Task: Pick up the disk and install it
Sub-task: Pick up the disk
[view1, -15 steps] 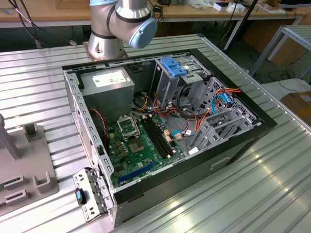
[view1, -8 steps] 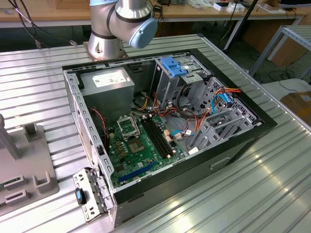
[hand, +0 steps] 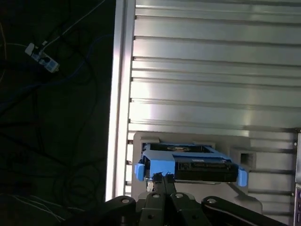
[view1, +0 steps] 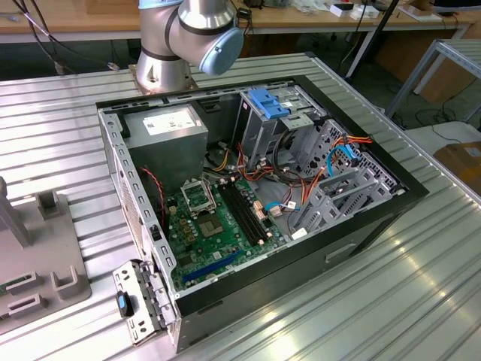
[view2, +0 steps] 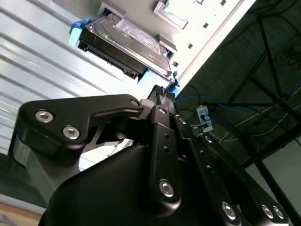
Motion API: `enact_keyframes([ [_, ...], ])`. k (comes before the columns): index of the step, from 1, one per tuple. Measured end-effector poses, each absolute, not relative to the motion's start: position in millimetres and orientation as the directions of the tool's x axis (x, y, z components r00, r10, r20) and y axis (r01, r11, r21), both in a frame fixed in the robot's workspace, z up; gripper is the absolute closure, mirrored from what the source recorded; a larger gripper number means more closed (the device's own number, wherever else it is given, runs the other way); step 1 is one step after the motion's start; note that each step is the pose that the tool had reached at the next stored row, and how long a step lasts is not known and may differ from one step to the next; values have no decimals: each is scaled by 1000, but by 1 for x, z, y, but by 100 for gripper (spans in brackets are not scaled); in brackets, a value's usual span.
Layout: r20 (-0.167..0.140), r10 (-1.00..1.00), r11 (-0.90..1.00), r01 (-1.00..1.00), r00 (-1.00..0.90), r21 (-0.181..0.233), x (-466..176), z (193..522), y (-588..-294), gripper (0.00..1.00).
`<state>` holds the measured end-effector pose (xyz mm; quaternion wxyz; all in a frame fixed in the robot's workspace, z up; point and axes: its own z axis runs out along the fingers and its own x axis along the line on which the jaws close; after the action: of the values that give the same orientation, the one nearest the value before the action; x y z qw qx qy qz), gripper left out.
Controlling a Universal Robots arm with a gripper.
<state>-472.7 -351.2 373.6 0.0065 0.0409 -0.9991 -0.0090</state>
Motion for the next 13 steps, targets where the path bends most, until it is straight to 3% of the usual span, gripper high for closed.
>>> enact_keyframes([
  [13, 12, -462, 887, -461, -887, 18, -473, 373, -351, 89],
])
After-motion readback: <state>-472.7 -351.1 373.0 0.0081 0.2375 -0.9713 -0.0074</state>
